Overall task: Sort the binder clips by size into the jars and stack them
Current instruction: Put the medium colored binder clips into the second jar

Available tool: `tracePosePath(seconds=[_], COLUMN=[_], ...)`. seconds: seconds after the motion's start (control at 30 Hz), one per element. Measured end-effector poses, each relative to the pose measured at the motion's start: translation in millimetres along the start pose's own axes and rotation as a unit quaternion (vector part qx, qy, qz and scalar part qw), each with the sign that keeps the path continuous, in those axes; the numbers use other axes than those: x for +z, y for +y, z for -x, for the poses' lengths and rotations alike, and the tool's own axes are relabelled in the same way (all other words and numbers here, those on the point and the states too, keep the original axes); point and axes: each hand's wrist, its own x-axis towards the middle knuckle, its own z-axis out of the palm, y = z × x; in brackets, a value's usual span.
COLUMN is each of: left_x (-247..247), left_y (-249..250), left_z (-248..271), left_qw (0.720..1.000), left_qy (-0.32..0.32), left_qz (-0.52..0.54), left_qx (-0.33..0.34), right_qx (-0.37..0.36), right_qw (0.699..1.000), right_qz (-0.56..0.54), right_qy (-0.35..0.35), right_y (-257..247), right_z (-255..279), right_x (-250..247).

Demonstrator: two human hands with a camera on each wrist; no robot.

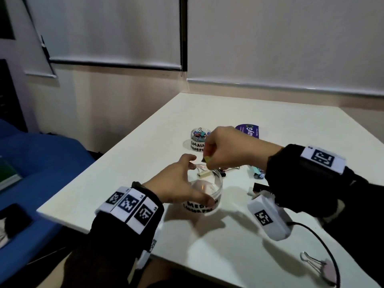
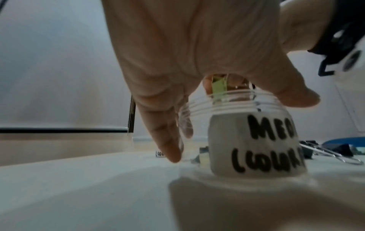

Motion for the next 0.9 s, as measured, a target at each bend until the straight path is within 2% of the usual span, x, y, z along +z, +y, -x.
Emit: tracePosePath(seconds=[0.07,0.17,0.33,0.4,0.5,0.57,0.73,0.9], left_x=[2,1,-2,-3,-8,-13,-23,-22], left_y=[-2,-5,-4,-4,-9,-11,-13,-14], left_z=[1,4,6,6,6,5,-5,-11], left_qw=[1.000,1.000,1.000,0.999,0.998,0.996,0.990,0.983], left_qy=[0.007,0.011,-0.015,-0.030,-0.065,-0.083,-0.140,-0.179], left_qz=[0.002,0.018,0.015,0.014,0.023,0.018,0.013,0.033], left_qx=[0.006,0.004,0.004,0.008,0.001,0.001,0.007,0.025], right_qx=[-0.040,-0.063,-0.008,-0.011,-0.039,-0.062,-0.116,-0.119], right_qw=[0.998,0.995,0.996,0.999,0.994,0.986,0.981,0.987], right_qz=[0.037,0.078,-0.033,0.005,0.044,0.065,0.077,0.042], right_qy=[-0.027,-0.007,0.080,0.046,-0.097,-0.140,-0.134,-0.101], right_y=[-17,-19,13,27,42,45,43,55], right_z=[-2,-8,-23,-31,-41,-45,-51,-50], right_x=[19,43,18,18,32,42,54,52])
